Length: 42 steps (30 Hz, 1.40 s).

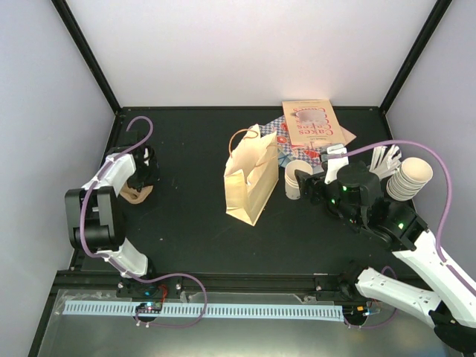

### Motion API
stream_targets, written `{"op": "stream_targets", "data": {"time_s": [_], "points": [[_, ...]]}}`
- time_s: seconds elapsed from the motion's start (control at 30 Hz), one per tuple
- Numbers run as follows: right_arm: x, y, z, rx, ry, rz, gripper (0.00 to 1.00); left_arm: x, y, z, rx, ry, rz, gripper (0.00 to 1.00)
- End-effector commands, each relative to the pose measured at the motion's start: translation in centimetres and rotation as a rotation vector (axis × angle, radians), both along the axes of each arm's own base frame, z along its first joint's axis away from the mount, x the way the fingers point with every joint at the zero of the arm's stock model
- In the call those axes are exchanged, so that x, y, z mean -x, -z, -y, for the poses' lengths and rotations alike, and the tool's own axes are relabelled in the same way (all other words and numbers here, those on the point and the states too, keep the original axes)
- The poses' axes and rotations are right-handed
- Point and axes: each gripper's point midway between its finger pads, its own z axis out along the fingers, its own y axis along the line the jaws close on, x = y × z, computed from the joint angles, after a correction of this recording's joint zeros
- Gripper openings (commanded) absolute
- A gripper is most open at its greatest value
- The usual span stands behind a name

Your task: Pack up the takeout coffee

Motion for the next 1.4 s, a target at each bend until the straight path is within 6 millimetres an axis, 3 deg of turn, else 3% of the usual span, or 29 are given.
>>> {"op": "stream_targets", "data": {"time_s": [0.0,1.0,1.1,1.23,1.37], "points": [[0.0,-1.0,0.0,-0.019,-0.003,0.012,0.83,-0.5,-2.7,-0.4,-0.028,-0.001,0.056,0.08],[-0.1,-0.4,-0.9,-0.028,-0.027,-0.015,0.83,1.2,-7.2,-0.5,-0.063,-0.01,0.104,0.14],[-0.1,-0.4,-0.9,-0.025,-0.027,-0.016,0.83,1.2,-6.4,0.5,-0.019,0.024,0.088,0.16],[-0.1,-0.4,-0.9,-0.025,-0.029,-0.018,0.83,1.1,-4.3,3.2,0.132,0.092,0.046,0.15],[0.0,-0.4,-0.9,-0.025,-0.028,-0.02,0.83,1.1,-3.2,3.6,0.158,0.102,0.029,0.15]]}}
